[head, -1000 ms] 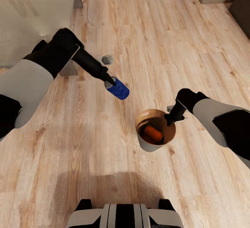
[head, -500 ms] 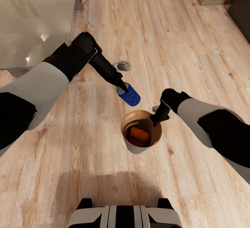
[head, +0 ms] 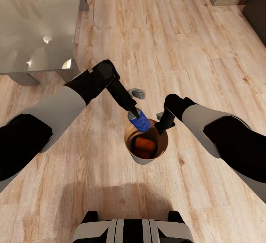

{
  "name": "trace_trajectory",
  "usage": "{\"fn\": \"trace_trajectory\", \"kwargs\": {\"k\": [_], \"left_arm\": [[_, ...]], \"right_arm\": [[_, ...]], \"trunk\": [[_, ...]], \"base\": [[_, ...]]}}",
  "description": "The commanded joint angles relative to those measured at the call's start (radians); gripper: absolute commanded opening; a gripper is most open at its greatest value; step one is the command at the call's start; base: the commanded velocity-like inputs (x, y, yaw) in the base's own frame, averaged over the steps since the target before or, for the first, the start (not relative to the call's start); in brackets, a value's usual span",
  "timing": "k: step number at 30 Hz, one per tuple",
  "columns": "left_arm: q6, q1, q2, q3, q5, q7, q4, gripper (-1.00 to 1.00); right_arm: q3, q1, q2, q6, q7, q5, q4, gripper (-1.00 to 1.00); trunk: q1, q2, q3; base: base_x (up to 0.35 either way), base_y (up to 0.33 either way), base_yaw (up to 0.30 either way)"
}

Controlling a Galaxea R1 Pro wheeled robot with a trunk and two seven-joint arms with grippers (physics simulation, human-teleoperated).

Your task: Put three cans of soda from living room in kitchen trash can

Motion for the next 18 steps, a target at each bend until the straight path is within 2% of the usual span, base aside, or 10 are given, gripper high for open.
{"fn": "trace_trajectory", "kwargs": {"k": [1,3,5,12,18], "left_arm": [[0.0,0.016,-0.003,-0.001,-0.018,0.0,-0.003,-1.0],[0.0,0.031,-0.007,-0.001,-0.03,0.0,-0.01,-1.0],[0.0,0.069,-0.018,-0.002,-0.046,0.0,-0.023,-1.0],[0.0,0.121,-0.024,-0.002,-0.054,0.0,-0.057,-1.0],[0.0,0.18,-0.028,-0.002,-0.053,0.057,-0.093,-1.0]], "right_arm": [[-0.029,-0.001,0.002,0.014,0.007,-0.031,0.0,-1.0],[-0.029,-0.001,0.004,0.014,0.007,-0.031,0.001,-1.0],[-0.029,-0.003,0.007,0.014,0.007,-0.031,0.001,-1.0],[-0.029,-0.03,0.022,0.014,0.007,-0.031,0.002,-1.0],[-0.03,-0.044,0.036,0.014,0.007,-0.031,0.003,-1.0]], "trunk": [[0.0,0.0,0.0],[0.0,0.0,0.0],[0.0,0.0,0.0],[0.0,0.0,0.0],[0.0,0.0,0.0]], "base": [[0.0,0.0,0.0],[0.0,0.0,0.0],[0.0,0.0,0.0],[0.0,0.0,0.0],[0.0,0.0,0.0]]}}
